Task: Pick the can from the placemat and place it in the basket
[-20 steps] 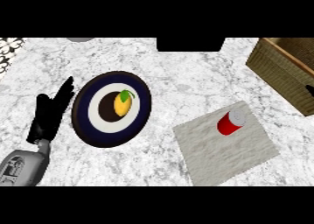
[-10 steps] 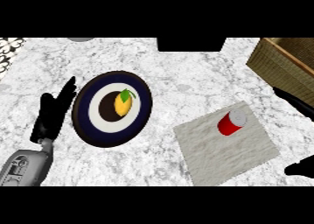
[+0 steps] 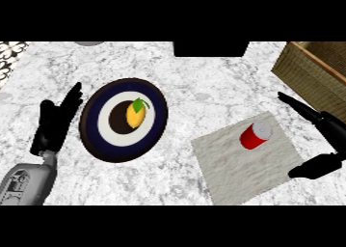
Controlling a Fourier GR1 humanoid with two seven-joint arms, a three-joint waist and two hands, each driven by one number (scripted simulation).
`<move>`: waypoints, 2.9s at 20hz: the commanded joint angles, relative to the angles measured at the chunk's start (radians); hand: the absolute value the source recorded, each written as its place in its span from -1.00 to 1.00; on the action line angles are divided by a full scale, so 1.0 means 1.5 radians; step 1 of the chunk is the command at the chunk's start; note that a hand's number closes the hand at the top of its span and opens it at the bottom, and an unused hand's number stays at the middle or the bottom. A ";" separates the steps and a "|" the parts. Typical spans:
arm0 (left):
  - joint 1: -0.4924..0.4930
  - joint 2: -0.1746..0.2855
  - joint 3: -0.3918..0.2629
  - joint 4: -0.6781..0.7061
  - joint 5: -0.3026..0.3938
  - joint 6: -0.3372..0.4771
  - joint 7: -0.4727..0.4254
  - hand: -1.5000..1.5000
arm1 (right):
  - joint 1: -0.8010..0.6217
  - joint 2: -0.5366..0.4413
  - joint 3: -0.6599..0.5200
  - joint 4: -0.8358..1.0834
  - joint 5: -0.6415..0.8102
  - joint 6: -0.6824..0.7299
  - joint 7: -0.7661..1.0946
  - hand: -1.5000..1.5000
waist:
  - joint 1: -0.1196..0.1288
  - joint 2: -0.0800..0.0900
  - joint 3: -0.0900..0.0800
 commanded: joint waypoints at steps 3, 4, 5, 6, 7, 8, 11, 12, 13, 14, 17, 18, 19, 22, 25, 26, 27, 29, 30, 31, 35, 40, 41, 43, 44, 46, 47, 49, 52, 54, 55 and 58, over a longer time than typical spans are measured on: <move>-0.027 -0.020 0.004 -0.022 -0.027 -0.002 0.042 0.00 | -0.060 0.059 0.022 0.077 0.064 -0.028 -0.007 -1.00 | 0.001 0.000 0.000; 0.002 -0.004 0.035 -0.033 -0.007 -0.036 0.029 0.00 | 0.015 0.054 0.014 -0.022 0.053 -0.004 0.002 -1.00 | -0.002 -0.001 0.000; 0.007 -0.013 0.037 0.029 -0.018 -0.037 -0.031 0.00 | 0.030 0.046 0.006 -0.016 0.059 -0.009 -0.029 -1.00 | -0.003 0.000 0.000; -0.013 -0.047 0.013 0.018 -0.051 0.000 -0.005 0.00 | -0.013 0.056 -0.001 0.001 0.059 0.005 0.007 -1.00 | -0.002 0.000 0.000; -0.051 -0.022 0.044 0.062 -0.026 -0.032 -0.010 0.00 | -0.028 0.086 0.018 0.028 0.072 -0.022 0.004 -1.00 | -0.002 0.000 0.000; -0.013 -0.025 0.047 0.049 -0.038 -0.034 -0.036 0.00 | -0.016 0.056 -0.018 0.026 0.055 0.013 -0.028 -1.00 | -0.002 0.000 0.000; 0.013 -0.037 0.040 -0.001 -0.043 -0.034 -0.005 0.00 | -0.044 0.095 0.012 0.073 0.105 -0.023 -0.015 -1.00 | 0.000 0.000 0.000; 0.040 -0.026 0.035 -0.062 -0.034 -0.050 0.028 0.00 | 0.016 0.098 0.017 0.013 0.100 -0.027 -0.022 -1.00 | -0.001 -0.001 0.000; -0.001 -0.033 0.056 0.006 -0.038 -0.041 -0.001 0.00 | -0.035 0.120 0.015 0.036 0.103 -0.029 0.021 -1.00 | -0.001 0.000 0.000; -0.040 -0.038 0.047 0.011 -0.047 -0.032 0.028 0.00 | -0.038 0.069 -0.005 0.100 0.102 -0.004 -0.055 -1.00 | -0.002 0.000 0.000; 0.024 -0.028 0.068 -0.011 -0.027 -0.070 -0.019 0.00 | -0.023 0.081 0.000 0.076 0.112 0.011 -0.031 -1.00 | -0.001 0.000 0.000; 0.074 -0.052 0.036 -0.072 -0.052 -0.038 0.012 0.00 | -0.047 0.122 0.028 0.093 0.133 -0.021 -0.004 -1.00 | 0.002 -0.001 0.000; -0.012 -0.040 0.057 0.009 -0.053 -0.054 -0.002 0.00 | 0.000 0.110 0.007 -0.018 0.097 0.028 0.045 -1.00 | -0.004 -0.001 0.000; -0.040 -0.039 0.075 0.041 -0.050 -0.059 0.011 0.00 | -0.046 0.133 0.020 0.083 0.141 -0.012 0.014 -1.00 | -0.002 0.000 0.000; -0.001 -0.055 0.070 0.043 -0.072 -0.048 -0.037 0.00 | -0.010 0.139 0.025 0.056 0.151 -0.009 0.009 -1.00 | -0.002 0.000 0.000; 0.037 -0.053 0.061 -0.041 -0.069 -0.057 0.009 0.00 | -0.026 0.145 0.022 0.089 0.157 -0.021 -0.009 -1.00 | 0.000 -0.001 0.000; 0.004 -0.029 0.087 0.003 -0.051 -0.087 -0.006 0.00 | -0.027 0.156 0.023 0.062 0.150 -0.010 0.023 -1.00 | -0.001 0.000 0.000; -0.042 -0.061 0.076 0.032 -0.070 -0.050 0.009 0.00 | -0.084 0.162 0.017 0.157 0.173 -0.043 -0.008 -1.00 | 0.000 0.000 0.000; -0.031 -0.061 0.074 0.016 -0.078 -0.051 0.019 0.00 | -0.058 0.169 0.026 0.133 0.175 -0.041 -0.012 -1.00 | -0.001 0.000 0.000; -0.017 -0.047 0.096 0.012 -0.059 -0.072 -0.001 0.00 | -0.044 0.152 0.011 0.112 0.169 -0.024 -0.009 -1.00 | -0.001 0.000 0.000; 0.033 -0.064 0.066 -0.049 -0.078 -0.065 0.015 0.00 | -0.065 0.168 0.035 0.194 0.214 -0.090 -0.081 1.00 | 0.002 0.000 0.000; 0.033 -0.061 0.077 -0.023 -0.078 -0.068 -0.012 0.00 | -0.083 0.159 0.049 0.153 0.259 -0.122 -0.074 1.00 | 0.001 0.000 0.000; -0.013 -0.068 0.073 0.007 -0.082 -0.067 0.009 0.00 | -0.096 0.136 0.030 0.202 0.265 -0.146 -0.121 1.00 | 0.000 0.000 0.000; 0.007 -0.070 0.078 0.011 -0.088 -0.060 -0.025 0.00 | -0.059 0.148 0.046 0.157 0.283 -0.165 -0.116 1.00 | -0.001 0.000 0.000; -0.006 -0.073 0.083 0.025 -0.090 -0.053 -0.026 0.00 | -0.070 0.134 0.037 0.148 0.281 -0.157 -0.118 1.00 | -0.002 0.000 0.000; -0.005 -0.074 0.075 -0.005 -0.084 -0.057 0.004 0.00 | -0.076 0.102 0.091 0.141 0.359 -0.146 -0.070 1.00 | 0.000 -0.001 0.000; 0.006 -0.054 0.088 0.014 -0.080 -0.072 -0.023 0.00 | -0.084 0.096 0.116 0.108 0.387 -0.126 -0.034 1.00 | -0.002 -0.002 -0.001; -0.011 -0.068 0.078 0.006 -0.086 -0.060 -0.007 0.00 | -0.099 0.045 0.156 0.094 0.448 -0.080 -0.004 1.00 | -0.003 -0.003 -0.002; 0.015 -0.070 0.073 -0.031 -0.078 -0.068 0.026 0.00 | -0.115 0.004 0.175 0.031 0.478 -0.009 0.027 1.00 | -0.001 -0.005 -0.001; 0.034 -0.072 0.062 -0.067 -0.088 -0.065 0.023 0.00 | -0.110 0.035 0.186 -0.022 0.494 -0.007 0.062 1.00 | 0.000 -0.003 0.000; -0.001 -0.069 0.076 -0.016 -0.083 -0.066 0.014 0.00 | -0.102 0.031 0.192 -0.092 0.483 0.027 0.064 1.00 | -0.007 -0.003 -0.001; 0.023 -0.070 0.078 -0.017 -0.083 -0.070 -0.004 0.00 | -0.074 0.074 0.153 -0.114 0.439 0.009 0.057 1.00 | -0.003 -0.002 0.000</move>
